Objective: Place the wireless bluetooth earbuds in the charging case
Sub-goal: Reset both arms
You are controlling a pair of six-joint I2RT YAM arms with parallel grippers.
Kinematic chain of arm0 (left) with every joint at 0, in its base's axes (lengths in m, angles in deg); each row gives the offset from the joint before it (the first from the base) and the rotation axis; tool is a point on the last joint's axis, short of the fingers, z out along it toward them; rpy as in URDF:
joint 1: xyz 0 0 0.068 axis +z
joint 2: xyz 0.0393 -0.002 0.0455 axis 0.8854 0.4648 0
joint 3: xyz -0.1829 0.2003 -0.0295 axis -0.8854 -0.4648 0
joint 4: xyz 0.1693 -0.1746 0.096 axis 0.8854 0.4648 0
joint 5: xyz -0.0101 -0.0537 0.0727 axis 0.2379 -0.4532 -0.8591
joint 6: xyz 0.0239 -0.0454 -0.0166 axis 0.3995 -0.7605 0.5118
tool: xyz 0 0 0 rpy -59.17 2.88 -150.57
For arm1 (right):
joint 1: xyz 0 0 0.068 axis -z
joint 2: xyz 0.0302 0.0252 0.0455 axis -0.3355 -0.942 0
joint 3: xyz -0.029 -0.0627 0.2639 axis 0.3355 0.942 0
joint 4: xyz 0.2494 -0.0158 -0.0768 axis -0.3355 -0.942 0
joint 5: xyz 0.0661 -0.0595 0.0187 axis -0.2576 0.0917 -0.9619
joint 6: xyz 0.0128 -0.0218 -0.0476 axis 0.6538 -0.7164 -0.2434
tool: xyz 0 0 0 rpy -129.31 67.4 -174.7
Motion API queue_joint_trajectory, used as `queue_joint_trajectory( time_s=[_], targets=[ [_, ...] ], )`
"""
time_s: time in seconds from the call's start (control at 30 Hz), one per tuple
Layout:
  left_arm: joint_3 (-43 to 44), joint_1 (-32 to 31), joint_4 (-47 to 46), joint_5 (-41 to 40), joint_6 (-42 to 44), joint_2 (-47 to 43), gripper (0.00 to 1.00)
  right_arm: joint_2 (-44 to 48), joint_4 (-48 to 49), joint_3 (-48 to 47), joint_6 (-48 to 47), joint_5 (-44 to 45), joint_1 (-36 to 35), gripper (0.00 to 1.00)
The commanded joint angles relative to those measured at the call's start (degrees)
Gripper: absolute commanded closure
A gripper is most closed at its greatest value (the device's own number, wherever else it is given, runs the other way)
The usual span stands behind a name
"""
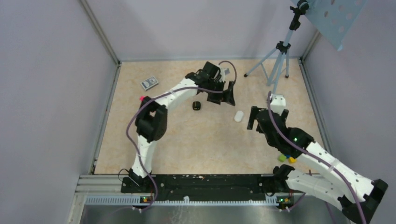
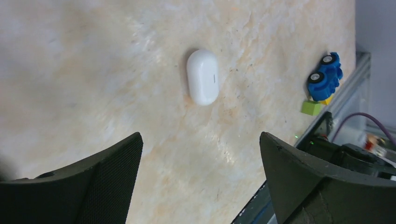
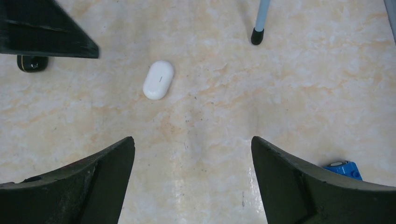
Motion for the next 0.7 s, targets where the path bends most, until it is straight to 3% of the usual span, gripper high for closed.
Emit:
queue_joint_trajectory(
  time_s=[0.0,0.17,0.3,0.47,0.67],
  targets=[
    [-7.2,0.4,5.5,-18.0,5.7,-21.5,0.01,-4.8,0.5,-3.6,-3.6,-0.4,0.5,0.07],
    [-25.8,0.8,4.3,-37.0,3.2,-41.6,0.01,-9.2,4.2,-3.2,-3.2,-4.8,1.0,0.06],
    [-39.2,1.8,3.1,-46.9,0.9,-55.2,0.01,-13.7,5.6,-4.2,-1.7,-10.5,2.9,0.06],
    [-48.3,7.3,6.2,-41.6,1.8,-63.4,0.01,-14.0,8.8,-3.2,-0.6,-20.6,10.2,0.06],
    [-55.0,8.5,4.0,-38.2,0.4,-70.9,0.01,-11.5,7.8,-4.1,0.0,-17.3,11.5,0.05]
  ],
)
